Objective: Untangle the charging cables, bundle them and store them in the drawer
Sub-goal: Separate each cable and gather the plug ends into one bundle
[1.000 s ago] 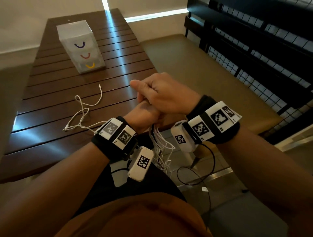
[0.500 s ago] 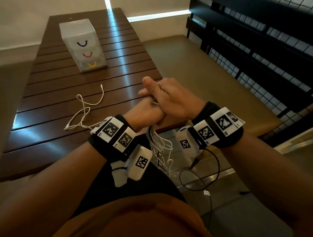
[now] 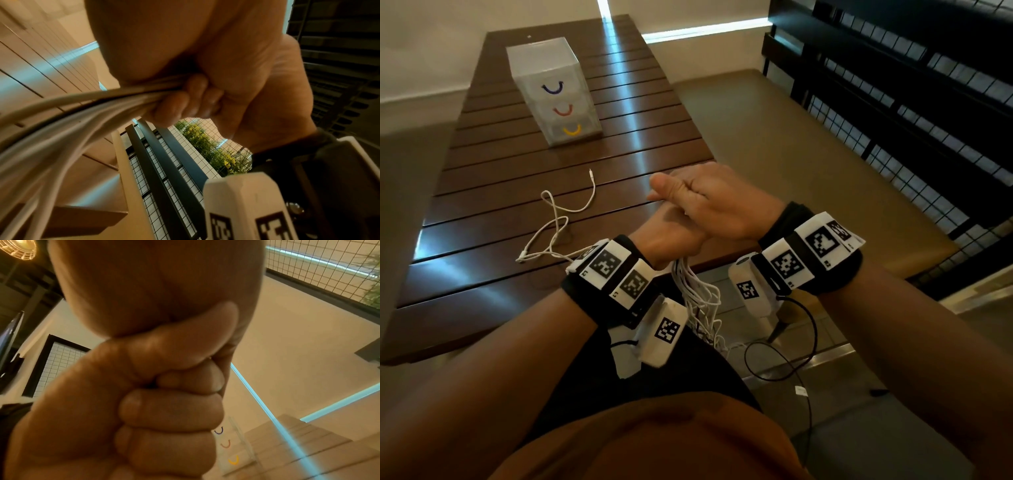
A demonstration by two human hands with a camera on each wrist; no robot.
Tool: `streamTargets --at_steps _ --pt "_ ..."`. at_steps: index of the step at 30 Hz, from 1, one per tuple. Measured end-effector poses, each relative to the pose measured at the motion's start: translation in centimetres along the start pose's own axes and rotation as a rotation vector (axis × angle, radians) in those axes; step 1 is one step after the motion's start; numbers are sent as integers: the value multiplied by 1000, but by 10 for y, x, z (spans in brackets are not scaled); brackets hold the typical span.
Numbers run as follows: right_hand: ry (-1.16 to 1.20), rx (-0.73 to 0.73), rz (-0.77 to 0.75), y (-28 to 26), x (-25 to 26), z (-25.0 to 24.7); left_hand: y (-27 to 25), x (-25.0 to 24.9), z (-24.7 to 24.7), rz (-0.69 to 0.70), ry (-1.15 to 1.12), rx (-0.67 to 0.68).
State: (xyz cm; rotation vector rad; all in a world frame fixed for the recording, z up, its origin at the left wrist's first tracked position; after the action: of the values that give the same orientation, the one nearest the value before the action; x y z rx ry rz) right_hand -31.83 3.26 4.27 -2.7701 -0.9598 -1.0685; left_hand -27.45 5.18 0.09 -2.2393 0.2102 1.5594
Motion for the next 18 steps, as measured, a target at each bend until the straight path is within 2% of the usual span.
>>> streamTargets --at_steps 3,5,6,8,10,12,15,18 --pt "329 -80 34 -1 -3 -3 0 -5 -3 21 -43 3" --pt "600 -213 120 -3 -18 -5 4 -5 -7 34 -144 -14" --pt "751 -226 183 -2 -26 5 4 -5 -14 20 -231 -49" --pt "1056 -143 278 2 -30 39 5 2 -33 -22 -421 -134" --pt "1204 -40 314 6 -24 71 6 15 -52 -44 -564 -196" --pt "1191 4 330 8 -15 92 7 27 -68 -39 -683 -193" --pt "889 11 370 16 -12 111 3 45 -89 -60 -753 -198" --pt "719 133 407 25 -6 137 -9 61 -117 -57 -865 -230"
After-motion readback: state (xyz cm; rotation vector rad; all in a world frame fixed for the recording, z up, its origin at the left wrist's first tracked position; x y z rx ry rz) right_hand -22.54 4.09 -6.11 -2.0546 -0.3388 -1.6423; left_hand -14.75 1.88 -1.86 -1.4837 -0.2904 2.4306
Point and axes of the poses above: each hand's wrist, its own y-axis towards the middle knuckle, its own z-axis out of the palm, x = y × z, the point moved 8 cm from there along y, towards the middle knuckle, and after that the axes turned 6 degrees about -z, right-handed, at the moved point
